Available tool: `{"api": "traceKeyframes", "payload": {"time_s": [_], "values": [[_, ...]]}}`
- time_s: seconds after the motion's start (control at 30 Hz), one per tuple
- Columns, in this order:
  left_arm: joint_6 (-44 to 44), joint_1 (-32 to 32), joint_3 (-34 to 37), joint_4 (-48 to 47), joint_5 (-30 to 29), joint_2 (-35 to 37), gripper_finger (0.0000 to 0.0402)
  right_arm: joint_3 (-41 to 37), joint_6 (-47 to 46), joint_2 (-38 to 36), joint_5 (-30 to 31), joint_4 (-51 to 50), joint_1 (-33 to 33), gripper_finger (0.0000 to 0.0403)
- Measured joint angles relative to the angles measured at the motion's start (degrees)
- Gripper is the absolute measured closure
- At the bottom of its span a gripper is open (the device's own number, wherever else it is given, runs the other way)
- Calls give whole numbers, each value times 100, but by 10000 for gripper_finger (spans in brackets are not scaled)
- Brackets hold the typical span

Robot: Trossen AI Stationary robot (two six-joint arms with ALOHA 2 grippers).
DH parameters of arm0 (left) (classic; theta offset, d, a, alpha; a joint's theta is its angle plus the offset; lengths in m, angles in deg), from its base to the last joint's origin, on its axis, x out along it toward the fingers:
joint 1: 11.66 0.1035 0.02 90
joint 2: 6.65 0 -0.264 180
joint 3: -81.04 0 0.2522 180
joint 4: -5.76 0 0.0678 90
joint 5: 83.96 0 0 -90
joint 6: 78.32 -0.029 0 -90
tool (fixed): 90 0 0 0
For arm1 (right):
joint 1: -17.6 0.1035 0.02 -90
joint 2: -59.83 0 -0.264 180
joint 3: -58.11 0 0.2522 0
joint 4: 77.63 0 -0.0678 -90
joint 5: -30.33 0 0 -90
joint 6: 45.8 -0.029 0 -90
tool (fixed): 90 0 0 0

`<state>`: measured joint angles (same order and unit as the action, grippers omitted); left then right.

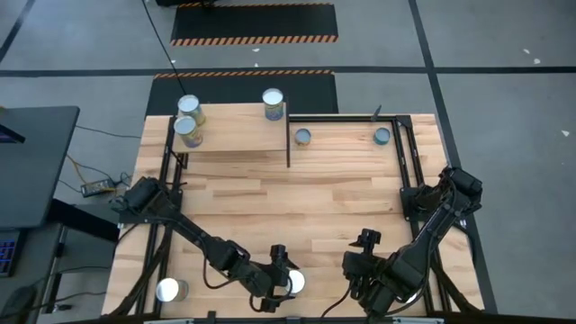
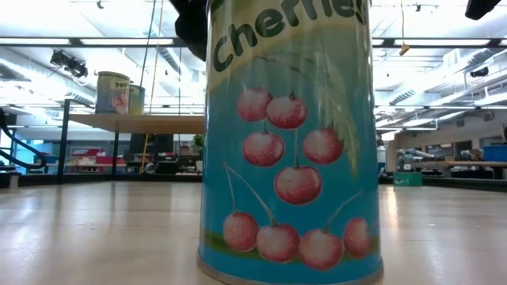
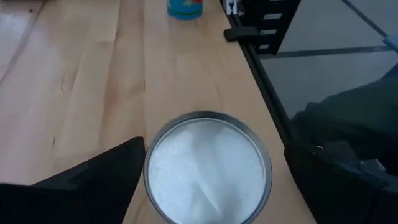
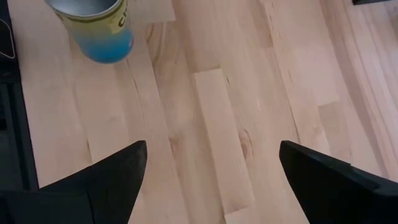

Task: Pick and place cans onto a shelf
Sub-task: Put the canned cherries aligned with the other canned cherries on the shelf

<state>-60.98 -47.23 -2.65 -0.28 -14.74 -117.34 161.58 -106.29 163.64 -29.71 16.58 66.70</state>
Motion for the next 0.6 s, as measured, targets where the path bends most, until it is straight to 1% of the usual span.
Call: {"api": "traceKeyframes", "payload": {"time_s": [0.1,0.33,0.6], "values": [[2,4,0,15,23,-24,7,0,-37,0,-2,-2,0,28],[-283,15,6,480,112,-502,7,0,-156,0,-3,-3,0,28],[-209,111,4,671,110,-520,11,0,-238,0,-4,-4,0,28]]}}
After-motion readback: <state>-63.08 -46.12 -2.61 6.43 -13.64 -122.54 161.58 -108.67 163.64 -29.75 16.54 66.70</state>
